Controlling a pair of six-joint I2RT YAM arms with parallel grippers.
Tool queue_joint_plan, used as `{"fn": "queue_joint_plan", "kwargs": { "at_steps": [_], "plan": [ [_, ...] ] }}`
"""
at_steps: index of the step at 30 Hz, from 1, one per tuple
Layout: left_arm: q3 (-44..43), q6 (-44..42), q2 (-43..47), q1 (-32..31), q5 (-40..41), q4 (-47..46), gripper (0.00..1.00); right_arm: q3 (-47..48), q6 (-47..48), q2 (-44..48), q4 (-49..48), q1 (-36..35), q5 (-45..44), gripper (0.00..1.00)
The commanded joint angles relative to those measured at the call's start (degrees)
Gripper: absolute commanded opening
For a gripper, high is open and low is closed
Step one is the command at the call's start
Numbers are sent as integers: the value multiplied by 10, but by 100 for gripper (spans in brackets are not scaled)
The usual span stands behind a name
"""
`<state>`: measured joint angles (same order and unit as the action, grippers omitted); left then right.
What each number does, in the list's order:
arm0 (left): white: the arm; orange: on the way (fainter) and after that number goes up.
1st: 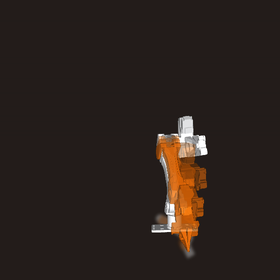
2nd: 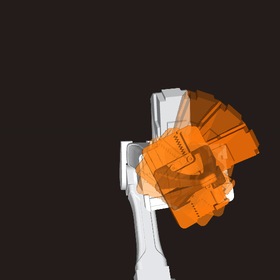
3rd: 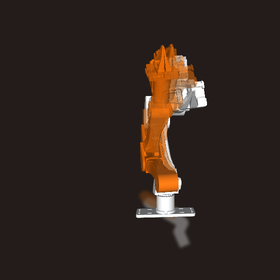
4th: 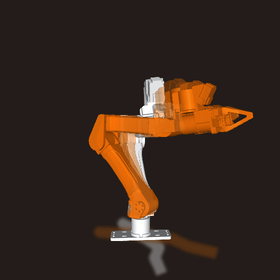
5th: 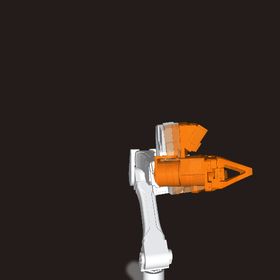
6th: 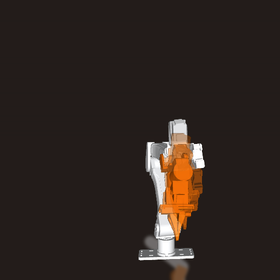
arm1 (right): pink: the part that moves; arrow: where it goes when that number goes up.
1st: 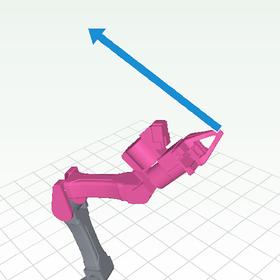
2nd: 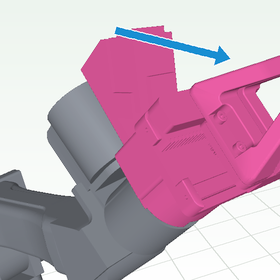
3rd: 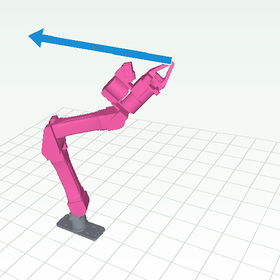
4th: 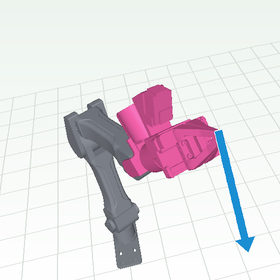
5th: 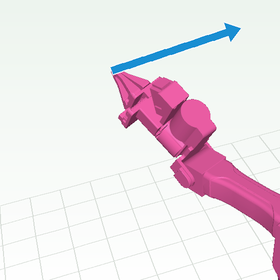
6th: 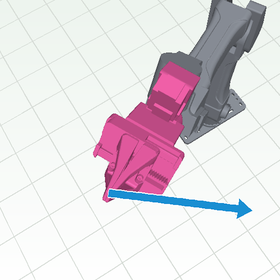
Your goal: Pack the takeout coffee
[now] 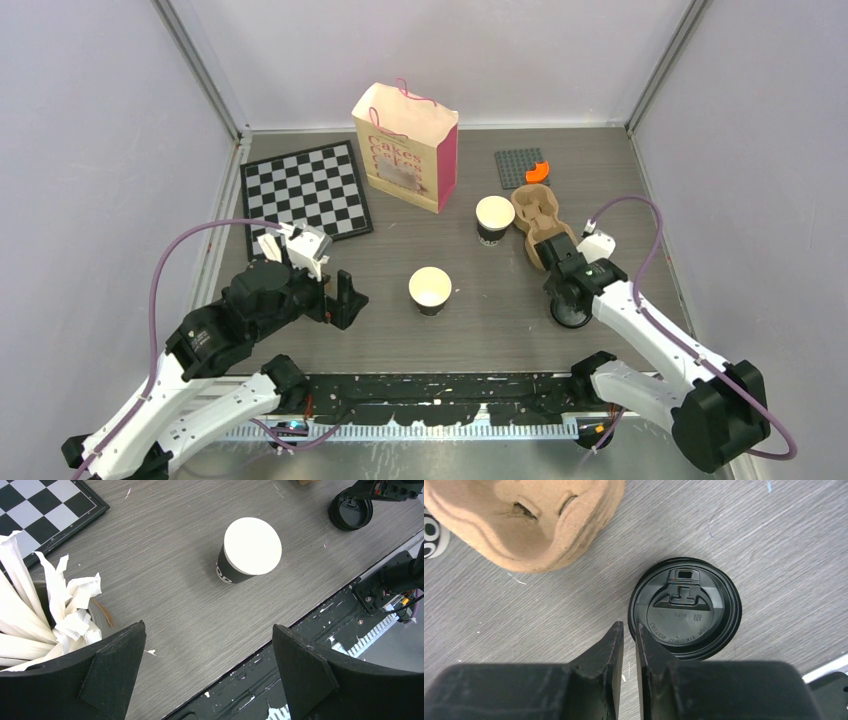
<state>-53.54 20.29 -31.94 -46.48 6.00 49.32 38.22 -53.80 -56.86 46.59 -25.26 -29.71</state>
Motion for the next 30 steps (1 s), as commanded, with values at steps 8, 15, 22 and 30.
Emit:
{"fn": "queue_joint_plan", "kwargs": {
  "at_steps": [8,15,22,30],
  "plan": [
    [2,-12,6,1,-1,-12,100,-10,-16,-28,-33,3,-3,25],
    [1,-13,5,1,-1,-12,100,-16,-30,-51,-35,3,-16,27],
    [2,-13,6,0,-1,-12,100,-21,-35,-66,-56,2,-22,25],
    [1,-14,1,1,0,-11,100,-29,-34,-83,-71,2,-24,18]
  ]
}}
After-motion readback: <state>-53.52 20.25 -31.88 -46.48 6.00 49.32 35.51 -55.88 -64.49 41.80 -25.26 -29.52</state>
